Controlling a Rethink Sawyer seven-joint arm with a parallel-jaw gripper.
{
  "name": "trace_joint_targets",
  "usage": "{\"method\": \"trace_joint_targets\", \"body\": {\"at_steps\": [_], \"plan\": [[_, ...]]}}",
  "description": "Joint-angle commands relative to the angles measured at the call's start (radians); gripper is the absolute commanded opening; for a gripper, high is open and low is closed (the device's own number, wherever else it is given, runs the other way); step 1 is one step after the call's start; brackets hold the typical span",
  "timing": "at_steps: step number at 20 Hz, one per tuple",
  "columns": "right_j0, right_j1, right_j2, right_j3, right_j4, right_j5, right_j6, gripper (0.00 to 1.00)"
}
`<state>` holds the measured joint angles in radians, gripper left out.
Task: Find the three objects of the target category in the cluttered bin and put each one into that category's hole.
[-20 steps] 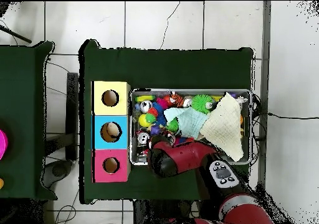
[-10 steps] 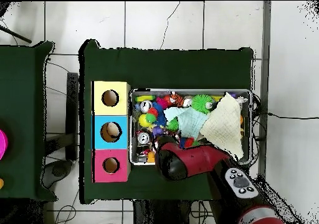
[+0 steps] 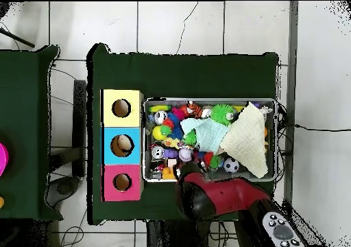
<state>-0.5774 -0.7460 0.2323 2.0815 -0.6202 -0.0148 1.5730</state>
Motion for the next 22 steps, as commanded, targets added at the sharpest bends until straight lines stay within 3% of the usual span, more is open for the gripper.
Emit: {"method": "trace_joint_targets", "body": {"at_steps": [1, 7, 11, 15, 22], "plan": [[-0.032, -0.130, 0.079, 0.131, -0.047, -0.084, 0.134, 1.00], [-0.056, -0.196, 0.055, 0.203, -0.105, -0.119, 0.107, 1.00], [0.017, -0.101, -0.065, 0.167, -0.129, -0.218, 0.114, 1.00], [0.042, -0.076, -0.116, 0.159, -0.117, -0.239, 0.130, 1.00], [-0.039, -0.043, -0.089, 0.144, -0.177, -0.243, 0.110, 1.00]]}}
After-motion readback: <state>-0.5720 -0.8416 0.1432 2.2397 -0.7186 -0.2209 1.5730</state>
